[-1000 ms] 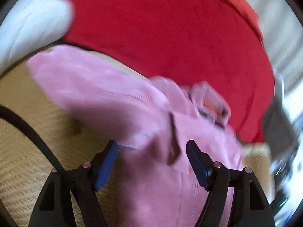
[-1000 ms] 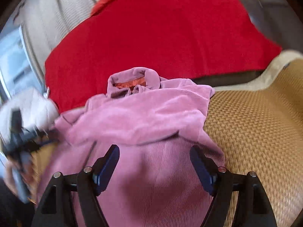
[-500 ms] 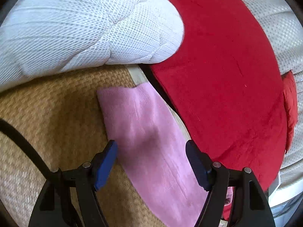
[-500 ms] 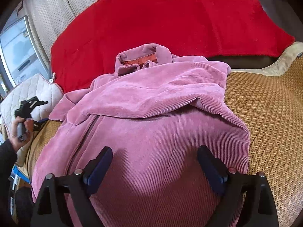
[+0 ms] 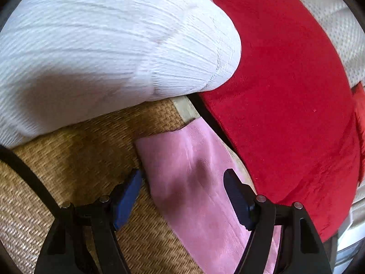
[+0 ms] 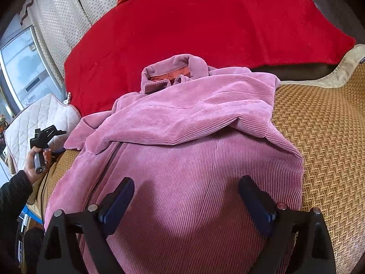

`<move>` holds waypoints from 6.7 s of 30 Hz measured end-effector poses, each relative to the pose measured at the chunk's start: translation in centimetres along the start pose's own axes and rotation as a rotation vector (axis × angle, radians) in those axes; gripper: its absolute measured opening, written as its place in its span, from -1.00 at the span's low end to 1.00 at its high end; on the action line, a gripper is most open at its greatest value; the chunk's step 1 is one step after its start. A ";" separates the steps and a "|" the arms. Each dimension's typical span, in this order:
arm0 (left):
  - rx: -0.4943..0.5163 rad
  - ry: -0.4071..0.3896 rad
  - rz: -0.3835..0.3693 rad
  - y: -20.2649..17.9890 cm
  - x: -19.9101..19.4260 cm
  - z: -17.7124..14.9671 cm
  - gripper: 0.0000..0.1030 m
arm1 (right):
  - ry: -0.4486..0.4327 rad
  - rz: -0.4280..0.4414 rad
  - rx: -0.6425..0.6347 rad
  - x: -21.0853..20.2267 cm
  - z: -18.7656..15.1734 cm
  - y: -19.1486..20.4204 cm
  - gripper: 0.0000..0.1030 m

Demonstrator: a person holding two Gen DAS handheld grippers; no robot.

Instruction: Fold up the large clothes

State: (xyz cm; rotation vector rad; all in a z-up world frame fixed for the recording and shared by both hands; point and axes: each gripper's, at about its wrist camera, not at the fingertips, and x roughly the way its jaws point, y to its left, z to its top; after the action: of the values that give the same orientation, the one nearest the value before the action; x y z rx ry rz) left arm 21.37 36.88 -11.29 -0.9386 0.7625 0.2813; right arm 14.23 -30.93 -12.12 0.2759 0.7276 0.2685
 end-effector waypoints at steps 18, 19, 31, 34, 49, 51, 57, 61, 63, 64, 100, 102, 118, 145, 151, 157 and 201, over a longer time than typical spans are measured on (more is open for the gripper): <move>0.625 -0.157 -0.197 -23.8 -14.0 -10.3 -0.94 | -0.002 0.007 0.010 0.2 0.1 0.1 0.85; 0.675 -0.151 -0.245 -26.2 -15.0 -12.9 -0.94 | -0.003 0.008 0.011 0.1 0.1 0.1 0.85; 0.972 0.226 -0.322 -35.2 -9.5 -33.8 0.32 | -0.029 0.080 0.081 -0.2 0.1 -0.7 0.84; 0.905 0.207 -0.236 -32.2 -7.7 -33.0 0.32 | -0.044 0.128 0.130 -0.4 0.2 -1.6 0.84; 0.517 0.111 -0.032 -13.0 -3.3 -20.5 0.32 | -0.027 0.303 0.483 -0.6 3.9 -3.7 0.81; 0.521 0.115 -0.044 -12.6 -2.9 -20.8 0.32 | 0.032 0.262 0.558 1.5 4.5 -3.9 0.66; 0.539 0.142 -0.080 -11.7 -1.6 -20.9 0.32 | 0.109 0.094 0.508 3.9 6.4 -1.9 -0.84; 0.529 0.151 -0.083 -11.6 -1.3 -20.8 0.32 | -0.001 -0.027 0.299 0.5 9.6 2.1 -0.90; 0.509 0.170 -0.098 -11.7 -1.8 -20.5 0.32 | -0.030 -0.094 0.218 -0.4 10.2 3.0 -0.90; 0.503 0.179 -0.105 -12.2 -1.6 -20.3 0.32 | -0.022 -0.122 0.208 -0.1 10.0 2.9 -0.90; 0.570 0.159 -0.050 -12.8 -1.1 -22.0 -0.24 | 0.508 0.037 -0.552 26.4 20.0 31.3 0.61; 0.567 0.155 -0.046 -12.8 -1.1 -22.2 -0.23 | 0.559 0.017 -0.607 28.9 19.6 32.8 0.61; 0.558 0.154 -0.039 -13.1 -1.2 -22.5 -0.28 | 0.475 -0.073 -0.378 31.5 20.7 27.8 -0.95; 0.471 0.149 -0.050 -9.1 -2.1 -19.4 -0.09 | 0.407 0.366 0.329 15.5 9.9 9.2 -0.64; 0.446 0.067 -0.125 -9.2 -3.9 -18.1 -0.04 | 0.251 0.430 0.321 11.6 11.7 8.6 0.17; 0.498 0.170 -0.081 -9.4 -2.2 -18.3 0.25 | 0.133 0.275 0.527 8.9 9.3 -1.4 0.52; 0.564 0.126 -0.130 -10.0 -2.5 -20.6 0.43 | 0.078 0.045 0.357 -10.8 -0.7 -6.0 0.56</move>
State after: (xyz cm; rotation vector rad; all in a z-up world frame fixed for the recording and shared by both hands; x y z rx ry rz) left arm 15.33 14.66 -10.70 -0.4688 0.8332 -0.1095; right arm 6.92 -40.00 -7.99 0.6237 0.8466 0.1918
